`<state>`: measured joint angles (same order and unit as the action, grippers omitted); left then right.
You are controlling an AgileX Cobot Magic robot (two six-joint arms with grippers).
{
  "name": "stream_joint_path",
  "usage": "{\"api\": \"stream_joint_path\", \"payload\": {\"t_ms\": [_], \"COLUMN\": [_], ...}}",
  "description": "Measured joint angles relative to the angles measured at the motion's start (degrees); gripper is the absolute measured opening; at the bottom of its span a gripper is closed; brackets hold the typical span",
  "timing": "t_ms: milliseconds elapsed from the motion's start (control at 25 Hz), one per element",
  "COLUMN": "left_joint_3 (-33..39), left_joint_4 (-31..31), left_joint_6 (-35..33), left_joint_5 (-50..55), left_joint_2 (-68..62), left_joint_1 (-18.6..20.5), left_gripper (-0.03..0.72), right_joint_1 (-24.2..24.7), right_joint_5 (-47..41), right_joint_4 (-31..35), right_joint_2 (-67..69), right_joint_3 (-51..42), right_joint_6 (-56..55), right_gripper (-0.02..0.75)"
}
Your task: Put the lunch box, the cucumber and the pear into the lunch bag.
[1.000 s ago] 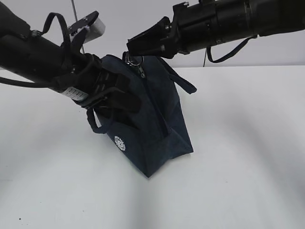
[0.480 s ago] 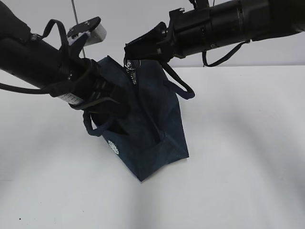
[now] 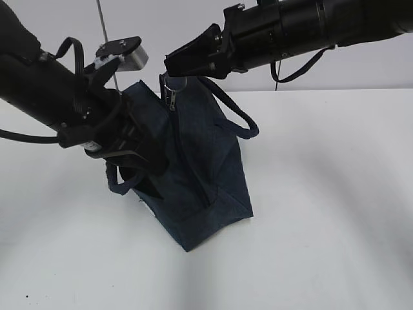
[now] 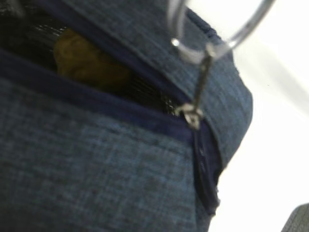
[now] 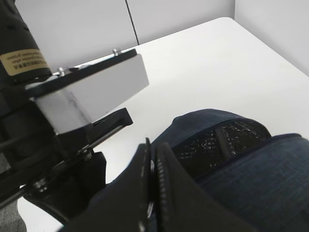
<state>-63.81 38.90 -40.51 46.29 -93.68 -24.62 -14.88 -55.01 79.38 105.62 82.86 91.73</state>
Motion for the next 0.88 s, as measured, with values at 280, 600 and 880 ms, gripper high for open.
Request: {"api": "stream_joint_path", "payload": {"t_ms": [280, 600, 880], "left_joint_3": [-0.09, -0.09, -0.09], "left_joint_4": [-0.17, 0.01, 3.15], "left_joint_6": [-2.04, -2.33, -2.38], "left_joint_5": [3.41, 5.34, 4.95], "left_joint_2": [0.0, 0.0, -0.05], "left_joint_1": [0.06, 0.17, 0.28], "left_gripper": [0.006, 0.006, 0.006], "right_joint_1": [0.0, -0.22, -0.22], "right_joint_5": [-0.23, -2.31, -4.02], "right_joint_4": [-0.47, -1.4, -3.43], "right_joint_2": [2.31, 7.33, 12.07], "right_joint_3": [2.63, 9.21, 16.67], "right_joint_6": [-0.11, -1.82, -5.88], "right_gripper": [0.006, 0.006, 0.006]}}
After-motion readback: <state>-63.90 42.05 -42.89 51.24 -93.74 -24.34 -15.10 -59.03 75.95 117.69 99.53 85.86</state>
